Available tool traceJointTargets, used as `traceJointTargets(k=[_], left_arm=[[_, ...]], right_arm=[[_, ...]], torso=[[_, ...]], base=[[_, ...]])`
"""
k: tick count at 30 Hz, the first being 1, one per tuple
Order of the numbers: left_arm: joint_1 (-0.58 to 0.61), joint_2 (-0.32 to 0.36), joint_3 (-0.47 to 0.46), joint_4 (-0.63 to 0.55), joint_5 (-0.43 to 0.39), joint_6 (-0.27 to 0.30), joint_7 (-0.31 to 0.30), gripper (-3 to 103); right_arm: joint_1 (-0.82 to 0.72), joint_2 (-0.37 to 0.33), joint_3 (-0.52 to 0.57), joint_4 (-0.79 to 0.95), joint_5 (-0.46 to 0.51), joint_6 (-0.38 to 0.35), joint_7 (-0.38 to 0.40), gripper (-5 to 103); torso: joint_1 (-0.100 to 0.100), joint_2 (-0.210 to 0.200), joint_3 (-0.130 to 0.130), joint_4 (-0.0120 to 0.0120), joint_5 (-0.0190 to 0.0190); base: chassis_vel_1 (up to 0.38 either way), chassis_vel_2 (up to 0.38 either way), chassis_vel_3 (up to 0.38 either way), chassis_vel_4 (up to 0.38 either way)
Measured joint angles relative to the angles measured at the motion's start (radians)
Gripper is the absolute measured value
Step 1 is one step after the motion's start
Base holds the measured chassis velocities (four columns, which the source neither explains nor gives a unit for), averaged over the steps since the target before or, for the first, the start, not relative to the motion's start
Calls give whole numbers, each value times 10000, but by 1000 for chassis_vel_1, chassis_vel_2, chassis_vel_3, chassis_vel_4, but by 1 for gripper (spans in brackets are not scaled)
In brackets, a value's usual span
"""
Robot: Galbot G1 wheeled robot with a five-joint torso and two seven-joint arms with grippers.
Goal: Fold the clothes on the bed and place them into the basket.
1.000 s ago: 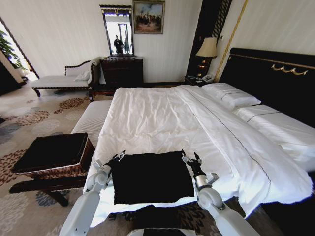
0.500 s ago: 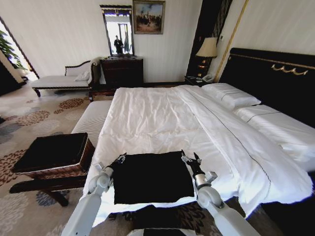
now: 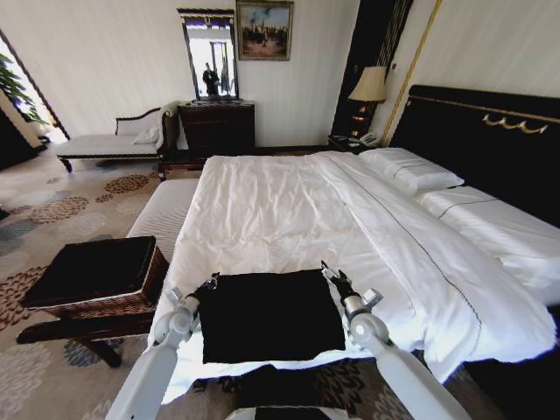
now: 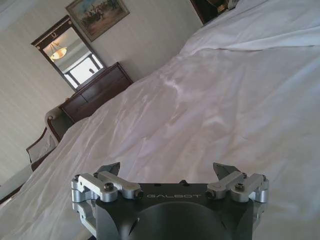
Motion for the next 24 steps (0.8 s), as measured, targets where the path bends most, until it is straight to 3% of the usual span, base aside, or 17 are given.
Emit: traceJointTargets(k=[8, 24], left_arm=[[63, 42, -63, -126, -92, -35, 0, 1], [79, 146, -288, -106, -231, -58, -18, 1]], right_arm=[[110, 161, -21, -727, 159, -530, -154, 100], [1036, 178, -454, -2012, 99, -314, -880, 100]], torso=[[0, 0, 0, -2, 1], [0, -1, 0, -2, 0]], base=[[0, 0, 0, 0], [0, 0, 0, 0]])
